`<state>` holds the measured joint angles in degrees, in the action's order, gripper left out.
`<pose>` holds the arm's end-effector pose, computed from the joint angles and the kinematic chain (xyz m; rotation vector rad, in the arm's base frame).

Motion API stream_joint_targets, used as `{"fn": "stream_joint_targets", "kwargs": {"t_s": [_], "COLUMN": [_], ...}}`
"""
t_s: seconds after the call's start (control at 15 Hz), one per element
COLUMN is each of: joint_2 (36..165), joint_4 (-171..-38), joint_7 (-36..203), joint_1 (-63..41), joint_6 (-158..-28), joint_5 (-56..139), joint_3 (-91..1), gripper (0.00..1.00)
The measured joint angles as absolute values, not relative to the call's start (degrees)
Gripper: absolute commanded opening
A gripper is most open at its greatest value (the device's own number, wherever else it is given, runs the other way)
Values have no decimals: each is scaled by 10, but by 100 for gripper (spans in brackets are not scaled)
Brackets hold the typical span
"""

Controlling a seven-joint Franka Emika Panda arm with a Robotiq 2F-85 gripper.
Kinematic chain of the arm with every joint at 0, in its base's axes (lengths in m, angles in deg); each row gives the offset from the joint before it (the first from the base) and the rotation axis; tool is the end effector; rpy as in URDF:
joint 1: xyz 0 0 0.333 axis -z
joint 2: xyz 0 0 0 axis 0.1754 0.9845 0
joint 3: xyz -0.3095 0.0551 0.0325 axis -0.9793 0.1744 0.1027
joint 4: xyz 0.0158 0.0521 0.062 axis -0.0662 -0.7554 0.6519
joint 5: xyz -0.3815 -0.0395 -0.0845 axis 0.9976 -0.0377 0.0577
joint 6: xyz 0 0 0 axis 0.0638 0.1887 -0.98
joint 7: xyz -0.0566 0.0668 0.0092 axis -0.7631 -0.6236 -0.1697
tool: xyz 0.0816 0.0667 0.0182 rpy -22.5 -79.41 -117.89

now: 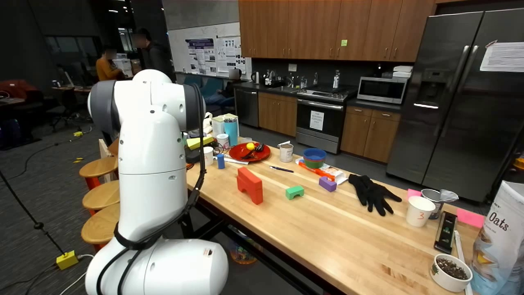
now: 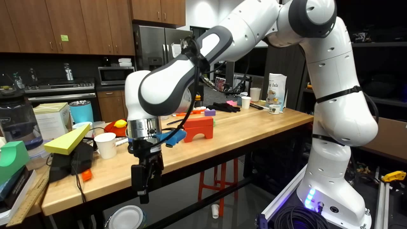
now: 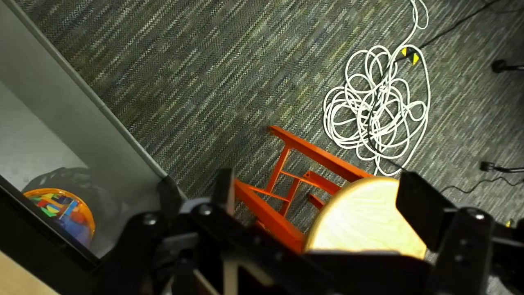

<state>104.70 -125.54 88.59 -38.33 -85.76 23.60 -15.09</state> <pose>0.3532 0.4845 0.2984 -2.6403 -1.0696 0.3427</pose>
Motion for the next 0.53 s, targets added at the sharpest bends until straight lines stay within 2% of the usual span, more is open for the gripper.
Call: {"fn": "stream_joint_targets", "kwargs": {"t_s": [0.53], "joint_2": [1041], "joint_4": [-1272], "joint_7": [888], "joint_1": [-381], "joint_6": [-872], "joint_5": [236], "joint_3": [-151], "gripper": [100]}}
